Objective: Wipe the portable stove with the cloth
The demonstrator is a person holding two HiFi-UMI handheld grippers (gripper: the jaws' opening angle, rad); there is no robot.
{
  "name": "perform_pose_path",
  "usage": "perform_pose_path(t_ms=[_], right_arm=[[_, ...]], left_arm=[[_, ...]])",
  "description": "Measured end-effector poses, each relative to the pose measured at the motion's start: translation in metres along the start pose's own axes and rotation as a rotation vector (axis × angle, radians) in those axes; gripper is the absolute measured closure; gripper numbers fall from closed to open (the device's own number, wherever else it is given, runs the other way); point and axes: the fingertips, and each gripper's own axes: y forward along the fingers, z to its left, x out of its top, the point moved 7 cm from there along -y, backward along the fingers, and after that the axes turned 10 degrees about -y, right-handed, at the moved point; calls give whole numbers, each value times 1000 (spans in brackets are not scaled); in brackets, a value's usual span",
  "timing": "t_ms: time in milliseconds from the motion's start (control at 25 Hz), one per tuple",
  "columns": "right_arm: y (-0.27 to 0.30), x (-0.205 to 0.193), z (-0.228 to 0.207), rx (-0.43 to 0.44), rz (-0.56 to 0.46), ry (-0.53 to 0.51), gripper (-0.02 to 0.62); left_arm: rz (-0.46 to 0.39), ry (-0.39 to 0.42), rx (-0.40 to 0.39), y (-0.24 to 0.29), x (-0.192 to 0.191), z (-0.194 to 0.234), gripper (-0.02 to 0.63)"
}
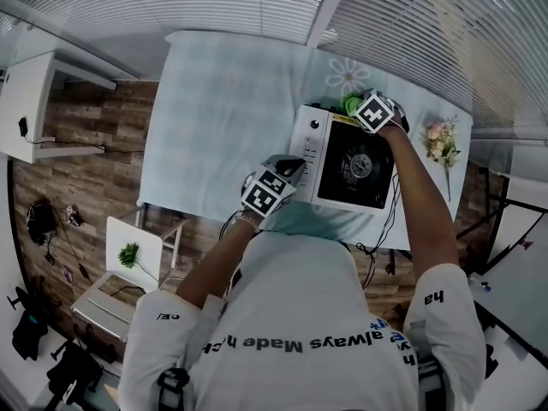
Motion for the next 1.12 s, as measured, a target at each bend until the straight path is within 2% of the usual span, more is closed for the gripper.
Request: perform_pose_path(t_ms=[200,480,800,1120], right_arm=[[-19,38,-5,-84,-88,-74,569],[-17,115,32,-41,-159,-228,569],[11,161,79,43,-118,-367,569],[15,170,118,67,-33,-515,569]], left_arm=[[8,-4,-2,-6,-9,-5,594],[-18,-36,-5,-18,-22,-16,594],[-37,-76,9,-32,-36,-13,594],[-48,-105,6,-45,-49,-13,594]])
